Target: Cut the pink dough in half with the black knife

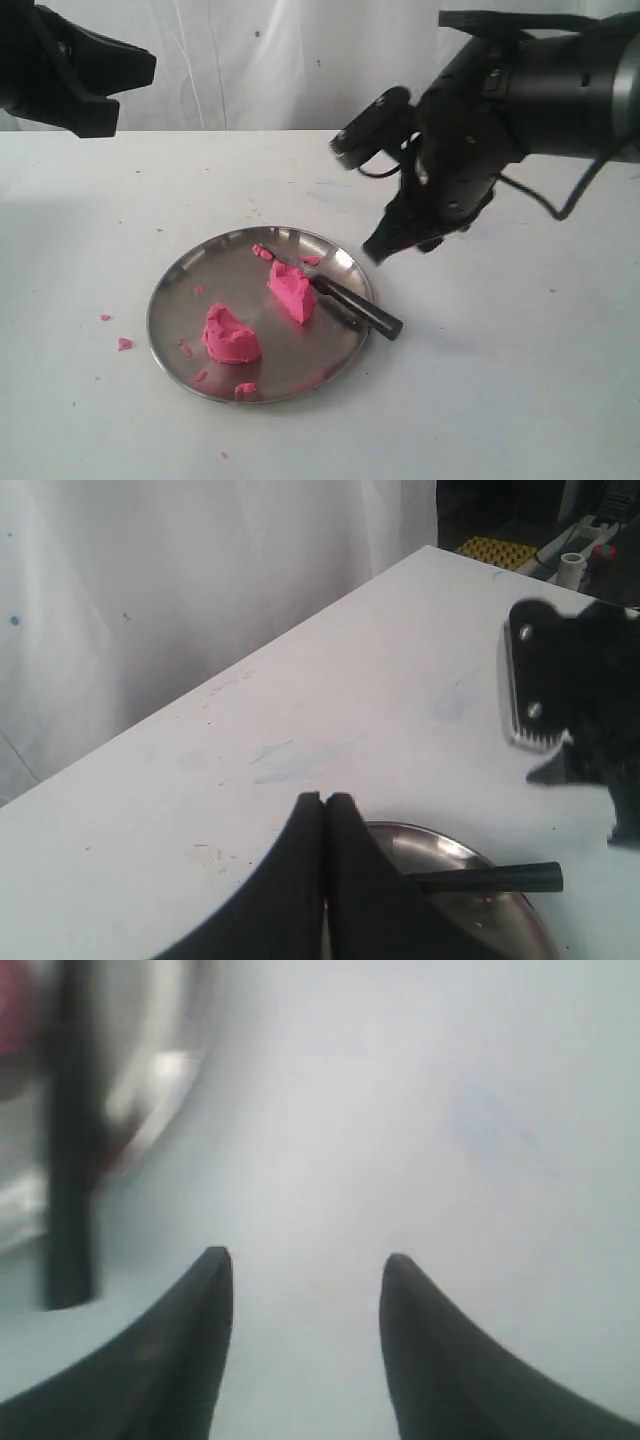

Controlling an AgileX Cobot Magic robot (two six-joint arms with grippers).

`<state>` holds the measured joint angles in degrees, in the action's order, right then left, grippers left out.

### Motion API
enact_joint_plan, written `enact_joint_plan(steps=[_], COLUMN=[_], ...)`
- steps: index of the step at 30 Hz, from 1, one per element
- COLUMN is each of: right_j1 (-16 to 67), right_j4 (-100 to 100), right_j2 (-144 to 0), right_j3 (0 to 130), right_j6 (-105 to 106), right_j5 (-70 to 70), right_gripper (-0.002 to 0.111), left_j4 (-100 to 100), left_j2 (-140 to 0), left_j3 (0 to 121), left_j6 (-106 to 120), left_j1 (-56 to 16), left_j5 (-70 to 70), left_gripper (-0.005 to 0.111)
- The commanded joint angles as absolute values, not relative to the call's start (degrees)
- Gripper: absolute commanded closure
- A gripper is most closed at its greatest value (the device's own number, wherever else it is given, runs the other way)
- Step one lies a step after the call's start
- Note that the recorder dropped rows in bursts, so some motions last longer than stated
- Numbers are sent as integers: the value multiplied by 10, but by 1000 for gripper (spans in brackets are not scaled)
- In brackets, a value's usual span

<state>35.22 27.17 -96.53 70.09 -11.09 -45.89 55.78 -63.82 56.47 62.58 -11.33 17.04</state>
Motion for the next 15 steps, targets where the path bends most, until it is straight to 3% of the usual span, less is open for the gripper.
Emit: enact_joint_plan(steps=[1,3,4,10,15], right_j1=[259,218,204,184,184], right_j4=[518,478,453,417,546], right_j2=[-929,-911,-898,-746,-552], right_j3=[651,617,598,450,320], right_j6=[-349,-349,-349,-440,-647], right_j5=[-524,-521,-512,-372,-317], right_gripper=[89,106,108,108,108], left_j4=[551,531,528,519,519], left_j2=[-635,-635,-635,-635,-635], left_j3=[566,566,566,537,473], left_j6=[623,623,623,626,627], left_j1=[-114,-114,-114,-114,-114], left_j5=[178,178,178,145,49], left_gripper=[107,107,107,107,107])
